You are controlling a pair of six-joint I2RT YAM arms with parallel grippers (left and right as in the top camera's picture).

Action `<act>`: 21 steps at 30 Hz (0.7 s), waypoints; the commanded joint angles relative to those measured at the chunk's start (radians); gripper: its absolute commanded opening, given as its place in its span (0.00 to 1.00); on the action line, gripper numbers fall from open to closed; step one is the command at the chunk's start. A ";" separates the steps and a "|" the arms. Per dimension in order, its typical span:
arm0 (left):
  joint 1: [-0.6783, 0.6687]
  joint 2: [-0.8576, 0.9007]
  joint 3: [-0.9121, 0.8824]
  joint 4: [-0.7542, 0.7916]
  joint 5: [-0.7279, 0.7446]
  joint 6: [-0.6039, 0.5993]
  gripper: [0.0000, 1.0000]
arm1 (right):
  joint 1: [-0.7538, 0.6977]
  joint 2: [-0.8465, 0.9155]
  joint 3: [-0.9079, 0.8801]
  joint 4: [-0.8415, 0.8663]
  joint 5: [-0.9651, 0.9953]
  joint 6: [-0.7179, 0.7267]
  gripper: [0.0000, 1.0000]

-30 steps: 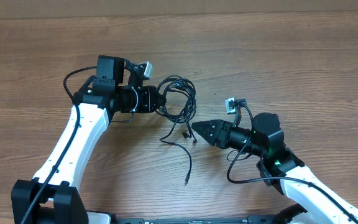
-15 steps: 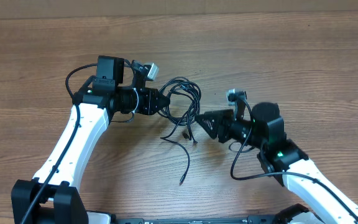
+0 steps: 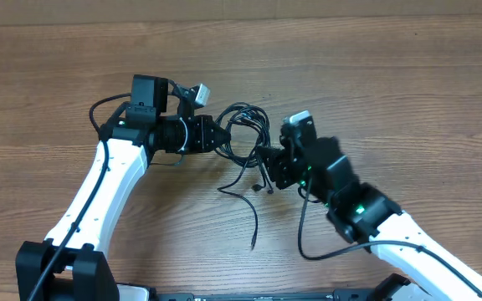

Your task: Untangle cables

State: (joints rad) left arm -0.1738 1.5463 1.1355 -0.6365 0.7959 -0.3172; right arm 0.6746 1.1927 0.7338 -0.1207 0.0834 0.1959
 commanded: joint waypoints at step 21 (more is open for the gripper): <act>-0.141 -0.017 0.014 0.021 -0.092 -0.073 0.04 | 0.072 0.149 0.034 -0.040 0.237 -0.058 0.04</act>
State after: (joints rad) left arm -0.3195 1.5463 1.1355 -0.6346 0.7818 -0.3775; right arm 0.7441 1.3548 0.7387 -0.1581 0.4381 0.1070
